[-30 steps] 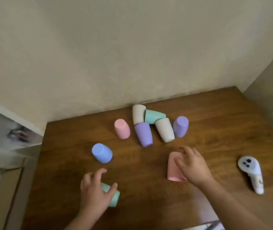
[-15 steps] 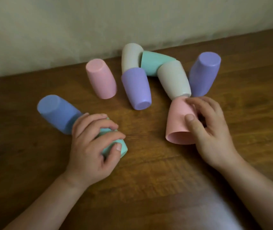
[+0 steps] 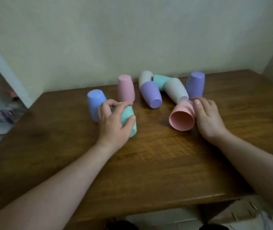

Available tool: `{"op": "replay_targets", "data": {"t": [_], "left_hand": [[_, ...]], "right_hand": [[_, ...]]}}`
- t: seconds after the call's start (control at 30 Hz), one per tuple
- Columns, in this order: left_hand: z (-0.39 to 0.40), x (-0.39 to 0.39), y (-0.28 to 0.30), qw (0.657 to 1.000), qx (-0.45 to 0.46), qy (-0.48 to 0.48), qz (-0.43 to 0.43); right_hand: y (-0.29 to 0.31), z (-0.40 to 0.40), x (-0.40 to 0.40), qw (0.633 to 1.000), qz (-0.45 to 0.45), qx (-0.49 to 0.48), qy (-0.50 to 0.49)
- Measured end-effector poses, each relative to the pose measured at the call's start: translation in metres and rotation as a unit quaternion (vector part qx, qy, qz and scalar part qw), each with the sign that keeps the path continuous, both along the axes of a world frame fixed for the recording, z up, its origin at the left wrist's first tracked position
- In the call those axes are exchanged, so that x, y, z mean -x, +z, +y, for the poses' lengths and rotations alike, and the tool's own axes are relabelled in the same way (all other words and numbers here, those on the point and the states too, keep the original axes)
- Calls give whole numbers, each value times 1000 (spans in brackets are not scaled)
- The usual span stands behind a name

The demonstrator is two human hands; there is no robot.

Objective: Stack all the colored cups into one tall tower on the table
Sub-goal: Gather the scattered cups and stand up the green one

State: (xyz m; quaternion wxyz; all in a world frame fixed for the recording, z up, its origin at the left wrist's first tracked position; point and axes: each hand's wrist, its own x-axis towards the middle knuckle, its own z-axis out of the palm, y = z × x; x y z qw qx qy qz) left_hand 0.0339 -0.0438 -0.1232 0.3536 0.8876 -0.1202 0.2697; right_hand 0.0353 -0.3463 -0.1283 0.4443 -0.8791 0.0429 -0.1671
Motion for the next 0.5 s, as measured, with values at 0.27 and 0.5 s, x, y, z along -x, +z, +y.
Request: {"op": "replay_targets", "data": {"t": [0.27, 0.5], "left_hand": [[34, 40, -16, 978, 106, 40, 176], [22, 32, 5, 948, 154, 95, 262]], "right_hand": [[-24, 1, 93, 997, -47, -45, -45], [-20, 3, 93, 990, -4, -83, -109]]}}
